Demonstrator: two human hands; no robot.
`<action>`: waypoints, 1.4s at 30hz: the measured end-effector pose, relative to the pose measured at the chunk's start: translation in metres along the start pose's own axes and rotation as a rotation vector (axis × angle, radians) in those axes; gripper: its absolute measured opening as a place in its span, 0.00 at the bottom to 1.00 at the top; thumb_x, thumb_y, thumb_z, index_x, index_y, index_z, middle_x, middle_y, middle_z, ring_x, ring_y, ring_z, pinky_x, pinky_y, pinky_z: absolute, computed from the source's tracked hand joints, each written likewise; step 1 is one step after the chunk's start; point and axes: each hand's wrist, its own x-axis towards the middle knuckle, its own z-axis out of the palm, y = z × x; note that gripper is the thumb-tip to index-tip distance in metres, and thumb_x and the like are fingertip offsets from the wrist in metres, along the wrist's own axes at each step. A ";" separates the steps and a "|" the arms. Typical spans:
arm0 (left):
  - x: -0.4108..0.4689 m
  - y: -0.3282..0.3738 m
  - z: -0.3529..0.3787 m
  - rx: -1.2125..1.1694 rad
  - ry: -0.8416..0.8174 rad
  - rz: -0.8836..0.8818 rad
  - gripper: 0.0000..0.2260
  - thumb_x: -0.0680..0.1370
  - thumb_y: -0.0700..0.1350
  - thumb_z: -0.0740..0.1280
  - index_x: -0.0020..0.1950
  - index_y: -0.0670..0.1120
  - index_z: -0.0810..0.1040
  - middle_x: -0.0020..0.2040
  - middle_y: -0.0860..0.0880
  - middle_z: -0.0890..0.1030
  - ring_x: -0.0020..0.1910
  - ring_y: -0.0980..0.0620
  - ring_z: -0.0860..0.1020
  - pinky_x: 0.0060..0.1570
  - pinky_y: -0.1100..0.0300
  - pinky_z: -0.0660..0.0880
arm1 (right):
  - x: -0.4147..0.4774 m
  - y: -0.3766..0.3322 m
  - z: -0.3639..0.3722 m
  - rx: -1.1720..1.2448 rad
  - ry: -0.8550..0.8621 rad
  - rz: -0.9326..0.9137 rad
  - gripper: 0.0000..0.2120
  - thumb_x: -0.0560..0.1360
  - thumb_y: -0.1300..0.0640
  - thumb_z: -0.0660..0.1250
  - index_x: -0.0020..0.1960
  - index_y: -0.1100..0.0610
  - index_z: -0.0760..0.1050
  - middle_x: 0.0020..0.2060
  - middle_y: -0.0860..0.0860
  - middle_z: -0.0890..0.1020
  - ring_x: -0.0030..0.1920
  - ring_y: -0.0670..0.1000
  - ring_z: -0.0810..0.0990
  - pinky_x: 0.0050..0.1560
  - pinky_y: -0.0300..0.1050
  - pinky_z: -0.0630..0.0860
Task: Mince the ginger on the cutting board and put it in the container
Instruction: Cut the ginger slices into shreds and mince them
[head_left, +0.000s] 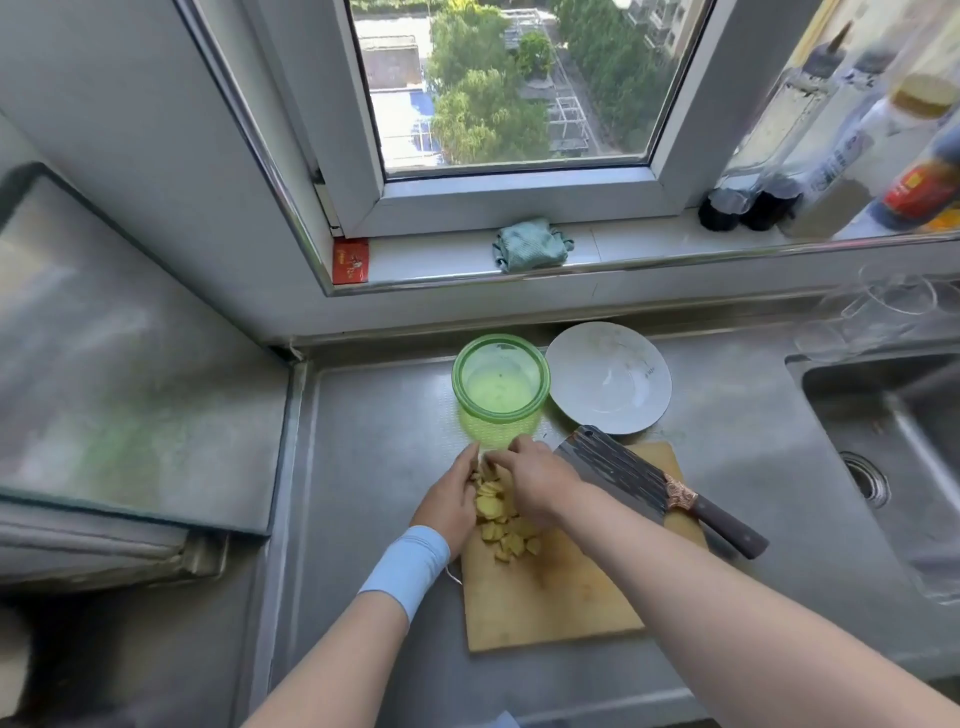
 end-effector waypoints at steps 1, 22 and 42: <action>0.000 -0.002 -0.003 -0.028 0.022 0.004 0.26 0.82 0.37 0.55 0.79 0.53 0.59 0.76 0.50 0.67 0.73 0.51 0.67 0.66 0.68 0.60 | 0.001 -0.001 0.000 -0.018 -0.010 0.001 0.30 0.76 0.64 0.60 0.75 0.44 0.66 0.64 0.54 0.68 0.66 0.58 0.68 0.62 0.54 0.73; -0.017 0.019 0.033 0.740 -0.032 0.336 0.19 0.79 0.57 0.62 0.68 0.54 0.75 0.78 0.51 0.59 0.78 0.44 0.50 0.72 0.49 0.47 | -0.047 0.026 0.047 0.108 0.158 0.204 0.14 0.75 0.53 0.70 0.60 0.48 0.74 0.57 0.51 0.72 0.57 0.56 0.77 0.54 0.50 0.74; -0.021 0.022 0.043 0.545 0.253 0.408 0.12 0.60 0.44 0.78 0.34 0.53 0.76 0.30 0.57 0.77 0.36 0.51 0.76 0.45 0.59 0.62 | -0.046 0.045 0.040 0.160 0.127 0.005 0.10 0.76 0.58 0.67 0.56 0.49 0.74 0.54 0.48 0.79 0.55 0.54 0.78 0.46 0.45 0.70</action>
